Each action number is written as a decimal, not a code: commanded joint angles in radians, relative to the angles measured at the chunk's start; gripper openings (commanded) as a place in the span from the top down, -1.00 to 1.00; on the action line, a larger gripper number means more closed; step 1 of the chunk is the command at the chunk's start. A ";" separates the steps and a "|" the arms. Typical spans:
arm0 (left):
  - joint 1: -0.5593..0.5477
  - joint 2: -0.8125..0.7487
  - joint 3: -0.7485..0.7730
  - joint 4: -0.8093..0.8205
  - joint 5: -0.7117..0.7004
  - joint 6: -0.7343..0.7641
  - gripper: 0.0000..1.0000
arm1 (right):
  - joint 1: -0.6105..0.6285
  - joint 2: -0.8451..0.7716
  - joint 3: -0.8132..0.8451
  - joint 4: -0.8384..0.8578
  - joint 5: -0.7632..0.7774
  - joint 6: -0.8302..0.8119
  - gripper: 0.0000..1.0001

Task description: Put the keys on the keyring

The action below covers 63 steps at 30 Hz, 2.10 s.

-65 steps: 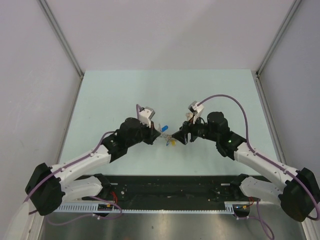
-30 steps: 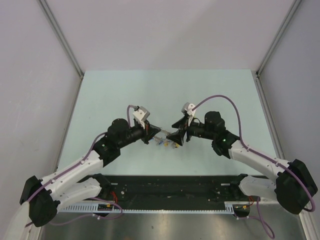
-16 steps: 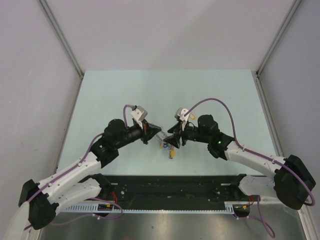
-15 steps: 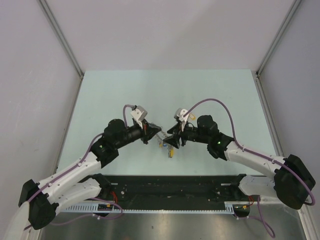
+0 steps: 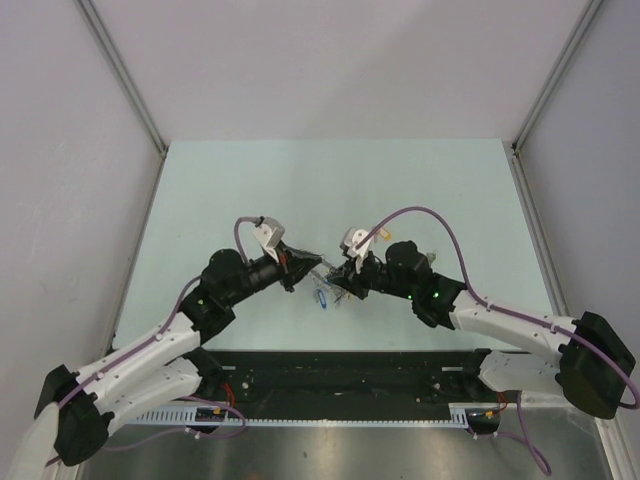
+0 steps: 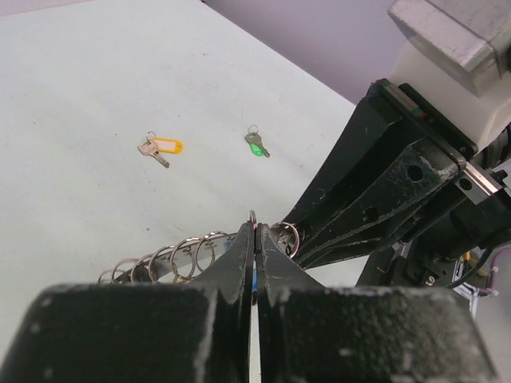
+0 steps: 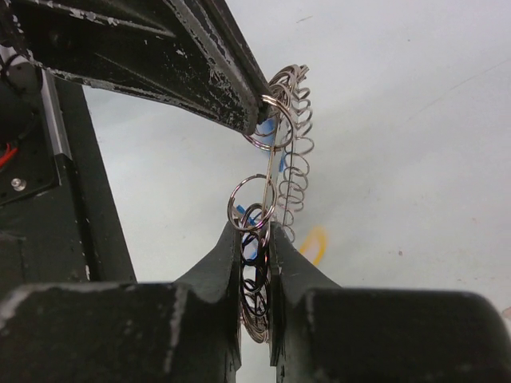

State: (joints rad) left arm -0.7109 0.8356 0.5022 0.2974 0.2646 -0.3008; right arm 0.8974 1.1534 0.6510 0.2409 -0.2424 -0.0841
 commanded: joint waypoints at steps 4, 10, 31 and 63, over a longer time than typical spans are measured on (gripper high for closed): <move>0.005 -0.081 -0.063 0.112 -0.030 -0.061 0.94 | 0.070 -0.037 0.081 -0.086 0.166 -0.120 1.00; 0.005 -0.121 -0.111 0.160 -0.039 -0.087 0.99 | 0.098 -0.029 0.114 -0.138 0.175 -0.125 1.00; 0.005 -0.066 -0.099 0.382 0.021 -0.098 0.99 | -0.308 -0.146 0.131 0.041 -0.515 0.313 -0.11; 0.005 -0.009 -0.056 0.447 0.120 -0.133 0.99 | -0.311 0.201 0.153 0.503 -0.851 0.475 0.38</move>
State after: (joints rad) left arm -0.7109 0.8379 0.3878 0.6292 0.3592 -0.4122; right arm 0.5770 1.3426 0.7620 0.6678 -1.0649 0.3672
